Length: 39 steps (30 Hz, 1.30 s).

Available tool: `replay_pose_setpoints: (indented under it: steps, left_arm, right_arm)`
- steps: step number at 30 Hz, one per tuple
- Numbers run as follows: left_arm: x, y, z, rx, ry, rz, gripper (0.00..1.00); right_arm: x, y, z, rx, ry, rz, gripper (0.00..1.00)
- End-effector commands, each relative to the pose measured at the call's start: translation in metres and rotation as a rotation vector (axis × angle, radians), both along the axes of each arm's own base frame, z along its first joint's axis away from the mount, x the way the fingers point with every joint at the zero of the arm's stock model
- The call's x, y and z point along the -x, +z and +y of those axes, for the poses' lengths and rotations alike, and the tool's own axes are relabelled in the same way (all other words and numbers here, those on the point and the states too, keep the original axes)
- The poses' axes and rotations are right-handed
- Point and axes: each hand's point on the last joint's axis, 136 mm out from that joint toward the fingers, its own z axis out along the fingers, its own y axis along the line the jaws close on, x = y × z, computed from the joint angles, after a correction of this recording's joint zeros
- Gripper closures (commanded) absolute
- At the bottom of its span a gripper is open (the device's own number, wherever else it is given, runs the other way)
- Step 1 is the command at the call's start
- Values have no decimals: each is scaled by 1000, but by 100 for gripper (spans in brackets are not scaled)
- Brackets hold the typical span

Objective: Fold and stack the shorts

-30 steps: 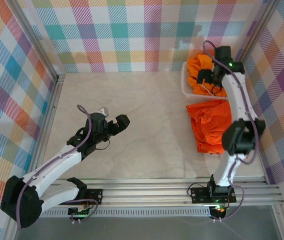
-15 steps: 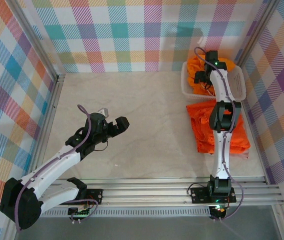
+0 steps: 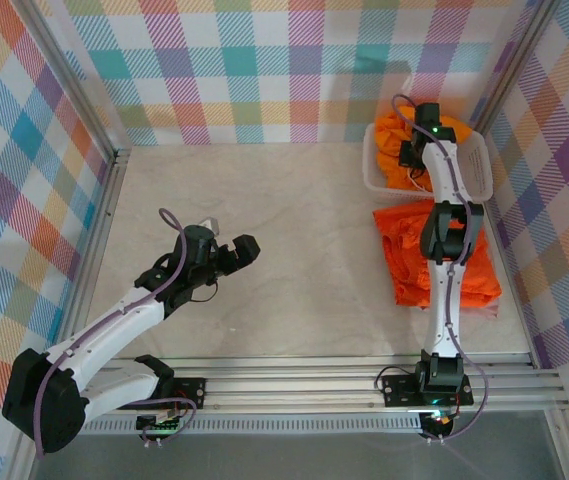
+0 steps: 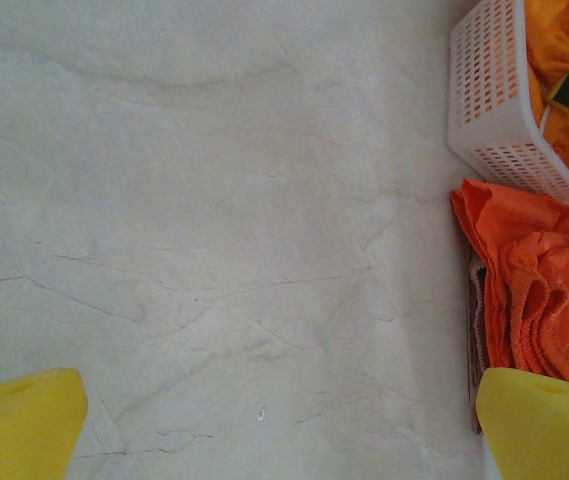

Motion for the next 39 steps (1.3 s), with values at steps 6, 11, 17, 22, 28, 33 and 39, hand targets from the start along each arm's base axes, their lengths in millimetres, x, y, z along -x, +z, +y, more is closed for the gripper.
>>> replay_pose_setpoints:
  steps: [6,11,17,22,28,33,39]
  left_arm:
    - [0,23,10,21,48,-53,0]
    - [6,27,14,28,56,-64,0]
    - [11,36,21,40,75,-89,0]
    - [14,46,26,54,96,-121,0]
    - [25,62,41,55,136,-156,0]
    - [29,67,58,1,192,-155,0]
    - [16,56,67,-76,248,-77,0]
  right_arm:
    - [27,204,60,-164,110,-459,98]
    - [63,276,107,-220,220,-591,100]
    - [116,325,190,-326,471,-653,99]
    - [149,269,275,-303,725,-500,84]
    - [182,182,329,-303,858,-275,27]
    - [201,164,311,-314,790,-271,7]
    - [220,104,287,-305,668,-127,5]
